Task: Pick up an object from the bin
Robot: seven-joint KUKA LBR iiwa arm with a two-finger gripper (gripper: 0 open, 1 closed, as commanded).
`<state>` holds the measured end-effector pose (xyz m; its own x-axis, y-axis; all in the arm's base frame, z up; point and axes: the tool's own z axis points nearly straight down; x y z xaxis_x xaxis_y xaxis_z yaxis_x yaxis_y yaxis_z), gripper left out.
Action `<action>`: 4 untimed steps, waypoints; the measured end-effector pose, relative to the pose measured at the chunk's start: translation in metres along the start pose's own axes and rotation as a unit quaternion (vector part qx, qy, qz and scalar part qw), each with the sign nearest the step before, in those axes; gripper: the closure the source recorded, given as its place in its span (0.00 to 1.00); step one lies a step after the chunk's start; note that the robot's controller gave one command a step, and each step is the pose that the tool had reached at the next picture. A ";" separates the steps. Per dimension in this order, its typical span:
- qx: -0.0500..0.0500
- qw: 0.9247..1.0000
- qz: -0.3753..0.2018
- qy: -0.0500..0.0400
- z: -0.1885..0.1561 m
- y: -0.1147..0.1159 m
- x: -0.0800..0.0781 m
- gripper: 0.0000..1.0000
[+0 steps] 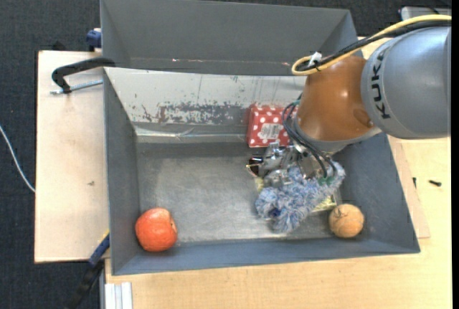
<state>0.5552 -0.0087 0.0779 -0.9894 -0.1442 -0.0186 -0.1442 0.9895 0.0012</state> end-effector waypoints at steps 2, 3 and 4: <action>0.000 1.000 -0.007 0.009 -0.033 -0.003 -0.009 1.00; 0.001 1.000 -0.002 0.005 -0.060 0.000 -0.003 1.00; 0.000 1.000 -0.001 0.008 -0.060 0.002 0.002 1.00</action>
Offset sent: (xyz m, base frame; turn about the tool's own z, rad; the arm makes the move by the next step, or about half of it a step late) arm 0.0182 -0.0036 0.0611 -0.0228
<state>0.5521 -0.0075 0.1381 -0.9894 -0.1455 -0.0022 -0.1455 0.9894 0.0008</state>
